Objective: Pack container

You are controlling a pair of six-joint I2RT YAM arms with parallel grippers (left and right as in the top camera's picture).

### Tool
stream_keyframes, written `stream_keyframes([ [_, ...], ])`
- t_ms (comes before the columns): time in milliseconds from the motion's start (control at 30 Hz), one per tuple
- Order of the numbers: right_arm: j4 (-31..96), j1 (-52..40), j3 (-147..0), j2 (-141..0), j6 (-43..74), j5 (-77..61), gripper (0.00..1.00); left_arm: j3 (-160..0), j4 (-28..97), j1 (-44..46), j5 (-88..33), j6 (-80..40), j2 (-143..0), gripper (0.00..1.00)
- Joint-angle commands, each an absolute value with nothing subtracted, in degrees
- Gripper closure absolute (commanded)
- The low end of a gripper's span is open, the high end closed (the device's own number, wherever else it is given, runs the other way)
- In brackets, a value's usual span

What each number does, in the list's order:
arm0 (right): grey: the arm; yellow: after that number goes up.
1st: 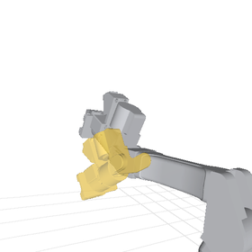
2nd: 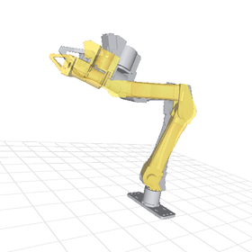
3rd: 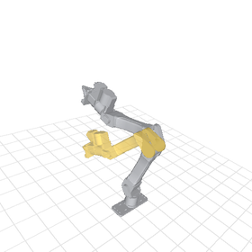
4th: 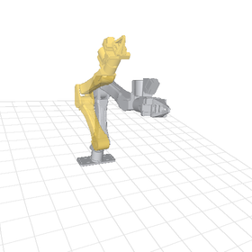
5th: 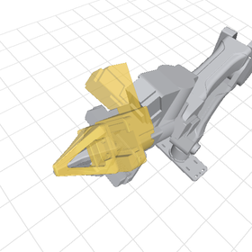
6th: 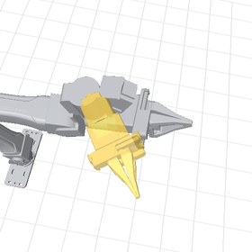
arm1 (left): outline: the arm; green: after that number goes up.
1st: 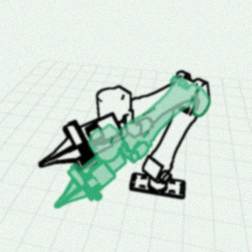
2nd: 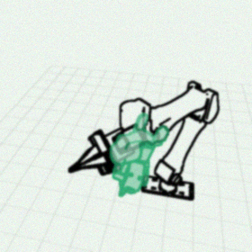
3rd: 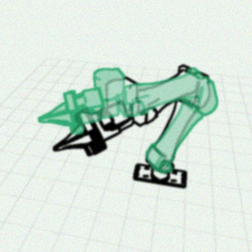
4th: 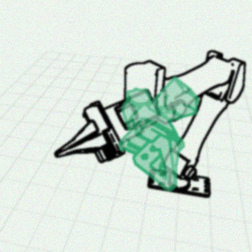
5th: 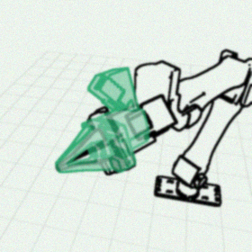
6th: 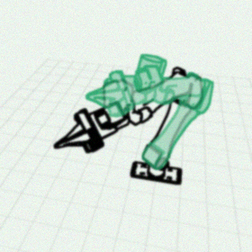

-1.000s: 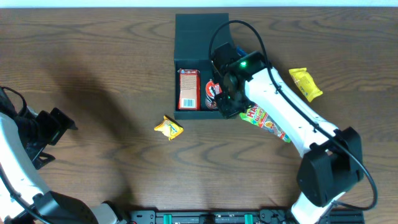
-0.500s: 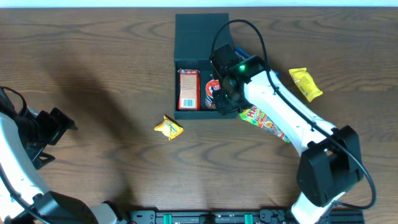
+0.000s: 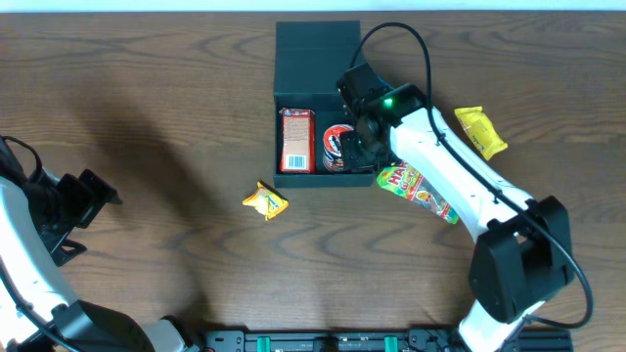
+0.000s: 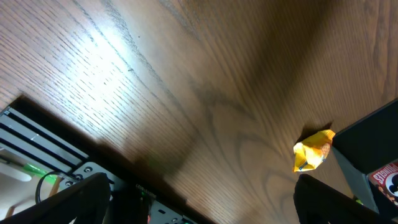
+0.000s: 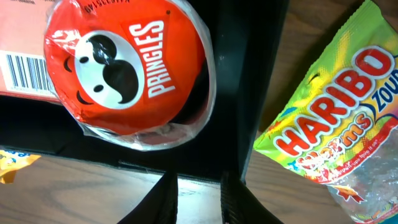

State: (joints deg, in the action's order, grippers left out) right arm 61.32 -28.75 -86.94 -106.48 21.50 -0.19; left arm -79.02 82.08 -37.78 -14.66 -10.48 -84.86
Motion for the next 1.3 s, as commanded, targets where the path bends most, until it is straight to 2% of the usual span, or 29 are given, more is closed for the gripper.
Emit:
stream_keyframes([
  [0,60.6,-29.5,-86.9,-107.4,21.6,0.2,0.74,-79.7,82.3,-38.0,-14.4,-10.5,-84.7,0.05],
  [333,55.8,-29.9,-86.9,-111.5,20.9,-0.4,0.69,-79.7,82.2,-38.0,-14.4,-10.5,-84.7,0.05],
  [1267,37.4,-29.9,-87.4,-111.8,21.1,1.8,0.76,-79.7,82.2,-38.0,-14.4,-10.5,-84.7,0.05],
])
